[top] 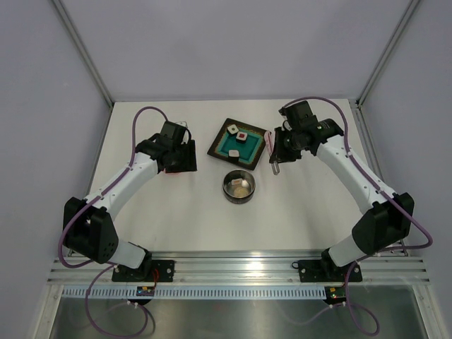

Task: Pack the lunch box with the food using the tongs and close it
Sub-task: Pick up the clamp at the center of the board, then pick up the fake food from the plate.

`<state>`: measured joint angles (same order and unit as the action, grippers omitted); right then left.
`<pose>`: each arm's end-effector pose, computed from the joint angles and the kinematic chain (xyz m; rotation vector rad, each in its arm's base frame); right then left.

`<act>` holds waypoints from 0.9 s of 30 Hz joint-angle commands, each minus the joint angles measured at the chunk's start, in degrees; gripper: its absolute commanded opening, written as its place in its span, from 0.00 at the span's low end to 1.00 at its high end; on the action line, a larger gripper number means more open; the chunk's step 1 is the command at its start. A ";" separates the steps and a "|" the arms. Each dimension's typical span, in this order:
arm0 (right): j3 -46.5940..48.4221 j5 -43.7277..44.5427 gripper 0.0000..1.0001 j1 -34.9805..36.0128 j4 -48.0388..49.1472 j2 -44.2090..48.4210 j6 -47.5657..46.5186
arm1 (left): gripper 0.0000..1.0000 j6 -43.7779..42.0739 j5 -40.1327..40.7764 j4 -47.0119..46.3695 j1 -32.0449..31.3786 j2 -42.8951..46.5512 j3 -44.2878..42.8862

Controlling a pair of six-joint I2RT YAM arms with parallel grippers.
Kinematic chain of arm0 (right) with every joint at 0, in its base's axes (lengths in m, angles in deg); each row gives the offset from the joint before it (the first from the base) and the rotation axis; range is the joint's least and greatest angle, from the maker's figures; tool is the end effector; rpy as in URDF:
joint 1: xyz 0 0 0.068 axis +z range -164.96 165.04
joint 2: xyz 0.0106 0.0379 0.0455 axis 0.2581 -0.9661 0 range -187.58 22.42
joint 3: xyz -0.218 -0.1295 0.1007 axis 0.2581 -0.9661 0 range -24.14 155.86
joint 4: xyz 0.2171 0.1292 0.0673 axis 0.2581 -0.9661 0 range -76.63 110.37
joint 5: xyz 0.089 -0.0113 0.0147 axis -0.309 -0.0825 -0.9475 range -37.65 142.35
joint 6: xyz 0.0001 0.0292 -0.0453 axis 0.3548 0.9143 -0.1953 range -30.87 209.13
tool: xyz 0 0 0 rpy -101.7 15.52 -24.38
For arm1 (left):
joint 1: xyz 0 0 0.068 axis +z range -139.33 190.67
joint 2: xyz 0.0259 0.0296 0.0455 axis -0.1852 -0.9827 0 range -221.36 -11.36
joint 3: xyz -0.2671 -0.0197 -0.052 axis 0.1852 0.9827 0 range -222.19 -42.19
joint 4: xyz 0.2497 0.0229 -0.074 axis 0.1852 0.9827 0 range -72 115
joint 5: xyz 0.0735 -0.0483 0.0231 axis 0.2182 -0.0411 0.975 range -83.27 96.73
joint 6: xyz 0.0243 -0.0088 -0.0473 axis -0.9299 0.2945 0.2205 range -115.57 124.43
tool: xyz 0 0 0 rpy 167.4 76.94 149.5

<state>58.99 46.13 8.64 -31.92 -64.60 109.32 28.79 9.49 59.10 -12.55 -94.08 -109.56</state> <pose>0.2878 0.1299 0.3295 -0.1203 2.5985 0.4261 0.2757 -0.1165 0.2771 -0.0443 2.5748 -0.2565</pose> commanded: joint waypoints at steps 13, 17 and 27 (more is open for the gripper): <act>13.46 -4.24 0.32 -0.13 -9.32 -7.72 -5.77 | 0.61 -0.45 0.49 -1.73 0.28 2.21 -0.13; 14.07 -3.63 0.37 -0.21 -9.49 -8.77 -5.77 | 0.61 -0.37 0.40 -1.73 0.28 2.30 0.05; 18.37 -3.71 0.39 -0.04 -9.49 -15.18 -6.39 | 0.61 0.07 0.49 -1.73 0.37 2.39 0.23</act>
<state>73.70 42.37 8.62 -41.30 -77.71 104.31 28.83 9.51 59.06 -12.55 -93.90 -109.56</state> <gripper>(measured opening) 0.397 0.604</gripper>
